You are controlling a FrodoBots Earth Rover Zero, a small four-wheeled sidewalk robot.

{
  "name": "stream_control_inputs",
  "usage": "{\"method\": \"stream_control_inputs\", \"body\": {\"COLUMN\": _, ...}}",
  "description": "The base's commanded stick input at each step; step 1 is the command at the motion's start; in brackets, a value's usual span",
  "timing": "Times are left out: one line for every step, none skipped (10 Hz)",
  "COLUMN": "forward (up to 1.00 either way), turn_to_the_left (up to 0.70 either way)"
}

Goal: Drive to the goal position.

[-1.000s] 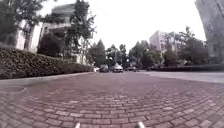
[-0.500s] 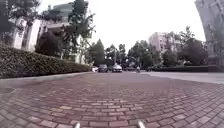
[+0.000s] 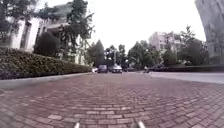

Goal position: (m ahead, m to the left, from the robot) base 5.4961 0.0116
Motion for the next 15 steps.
{"method": "stream_control_inputs", "body": {"forward": 0.7, "turn_to_the_left": 0.0}}
{"method": "stream_control_inputs", "body": {"forward": 0.7, "turn_to_the_left": 0.0}}
{"method": "stream_control_inputs", "body": {"forward": 0.7, "turn_to_the_left": 0.0}}
{"method": "stream_control_inputs", "body": {"forward": 0.7, "turn_to_the_left": 0.0}}
{"method": "stream_control_inputs", "body": {"forward": 0.7, "turn_to_the_left": 0.0}}
{"method": "stream_control_inputs", "body": {"forward": 0.7, "turn_to_the_left": 0.0}}
{"method": "stream_control_inputs", "body": {"forward": 0.7, "turn_to_the_left": 0.0}}
{"method": "stream_control_inputs", "body": {"forward": 0.7, "turn_to_the_left": 0.0}}
{"method": "stream_control_inputs", "body": {"forward": 0.7, "turn_to_the_left": 0.0}}
{"method": "stream_control_inputs", "body": {"forward": 0.7, "turn_to_the_left": 0.0}}
{"method": "stream_control_inputs", "body": {"forward": 0.7, "turn_to_the_left": 0.0}}
{"method": "stream_control_inputs", "body": {"forward": 0.7, "turn_to_the_left": 0.0}}
{"method": "stream_control_inputs", "body": {"forward": 0.7, "turn_to_the_left": 0.0}}
{"method": "stream_control_inputs", "body": {"forward": 0.7, "turn_to_the_left": 0.0}}
{"method": "stream_control_inputs", "body": {"forward": 0.7, "turn_to_the_left": 0.0}}
